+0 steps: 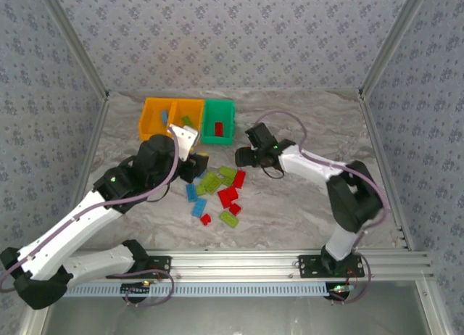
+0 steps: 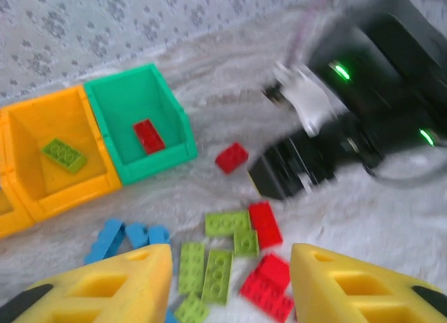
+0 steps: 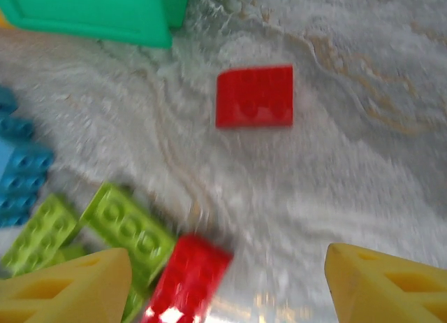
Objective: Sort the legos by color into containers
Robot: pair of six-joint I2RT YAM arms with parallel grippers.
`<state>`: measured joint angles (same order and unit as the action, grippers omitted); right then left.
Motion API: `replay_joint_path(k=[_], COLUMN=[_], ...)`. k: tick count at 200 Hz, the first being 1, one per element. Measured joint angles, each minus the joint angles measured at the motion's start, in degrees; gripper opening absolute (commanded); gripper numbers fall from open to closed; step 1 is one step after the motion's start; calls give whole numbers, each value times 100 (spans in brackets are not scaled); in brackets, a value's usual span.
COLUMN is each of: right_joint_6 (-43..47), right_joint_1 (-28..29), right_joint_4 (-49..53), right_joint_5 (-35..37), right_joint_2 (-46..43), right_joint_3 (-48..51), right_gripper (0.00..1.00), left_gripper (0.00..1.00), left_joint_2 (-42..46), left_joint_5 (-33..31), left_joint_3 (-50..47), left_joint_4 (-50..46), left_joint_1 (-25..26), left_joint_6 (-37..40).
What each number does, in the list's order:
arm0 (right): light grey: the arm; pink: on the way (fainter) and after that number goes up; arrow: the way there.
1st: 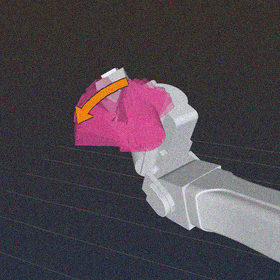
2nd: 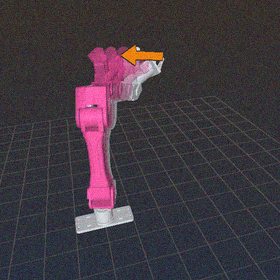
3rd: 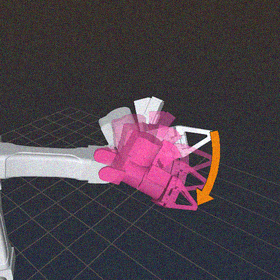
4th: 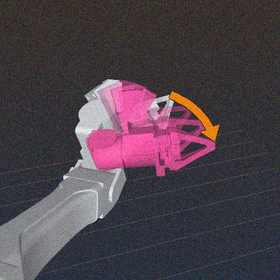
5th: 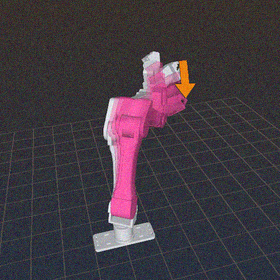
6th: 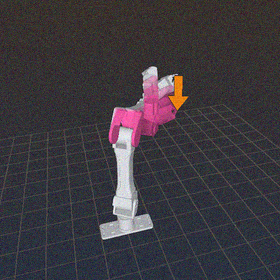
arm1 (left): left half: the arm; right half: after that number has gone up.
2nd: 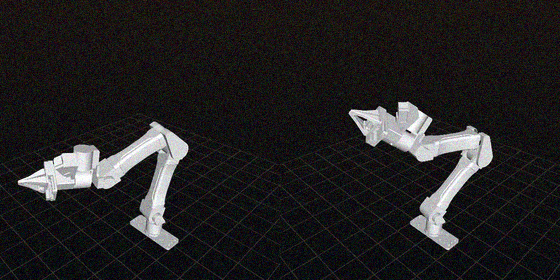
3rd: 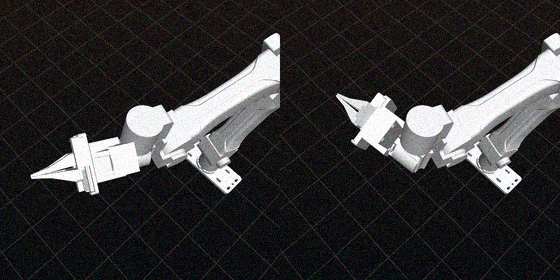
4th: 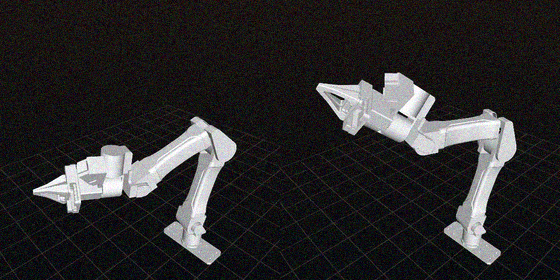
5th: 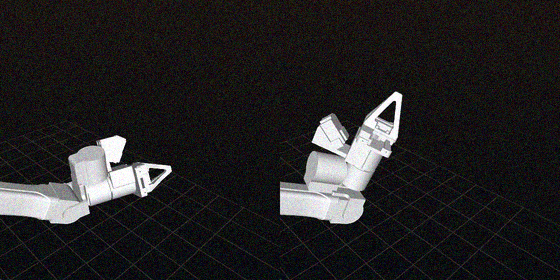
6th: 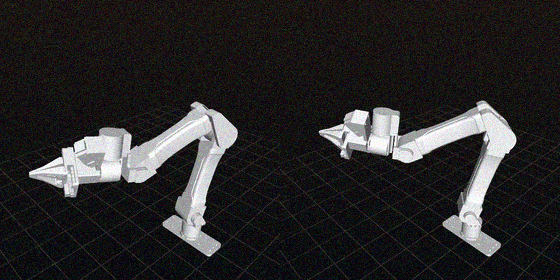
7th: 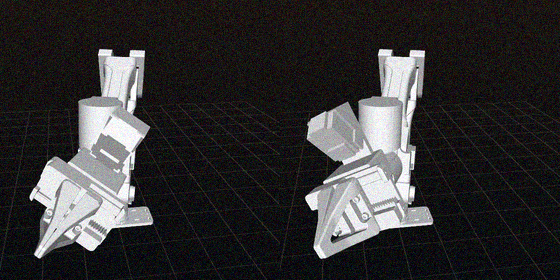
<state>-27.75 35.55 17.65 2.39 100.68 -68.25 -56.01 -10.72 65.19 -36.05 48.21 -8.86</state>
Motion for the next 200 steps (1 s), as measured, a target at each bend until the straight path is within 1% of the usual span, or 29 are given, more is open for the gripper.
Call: replay_joint_path(k=[18,37,52,66,83,102,130,163,183,200], right_joint_6=[133,323,437,522,614,708,721,612,564,522], right_joint_1=[-68,-127,-177,-214,-251,-258,-269,-291,-295,-289], right_joint_4=[37,146,308,446,575,721,737,496,490,455], right_joint_5=[177,437,586,654,688,765,629,446,382,367], right_joint_2=[748,1373,1755,2015,2203,2319,2337,2153,1792,1307], right_joint_3=[-684,-1298,-1674,-1908,-2024,-2138,-2192,-1891,-1453,-1036], right_gripper=[80,82,82,78,69,55,43,44,43,42], left_gripper=[69,85,92,96,99,99,99,99,99,99], left_joint_2=[164,37,-136,-188,-177,-168,-103,-55,-35,44], left_joint_5=[142,332,450,557,640,667,664,623,601,560], left_joint_3=[-424,-695,-774,-776,-776,-791,-861,-890,-892,-892], left_joint_4=[-339,-708,-868,-925,-922,-918,-920,-920,-920,-916], left_joint_1=[35,76,105,107,107,105,105,105,105,105], left_joint_6=[411,713,935,1084,1193,1281,1342,1381,1381,1381])
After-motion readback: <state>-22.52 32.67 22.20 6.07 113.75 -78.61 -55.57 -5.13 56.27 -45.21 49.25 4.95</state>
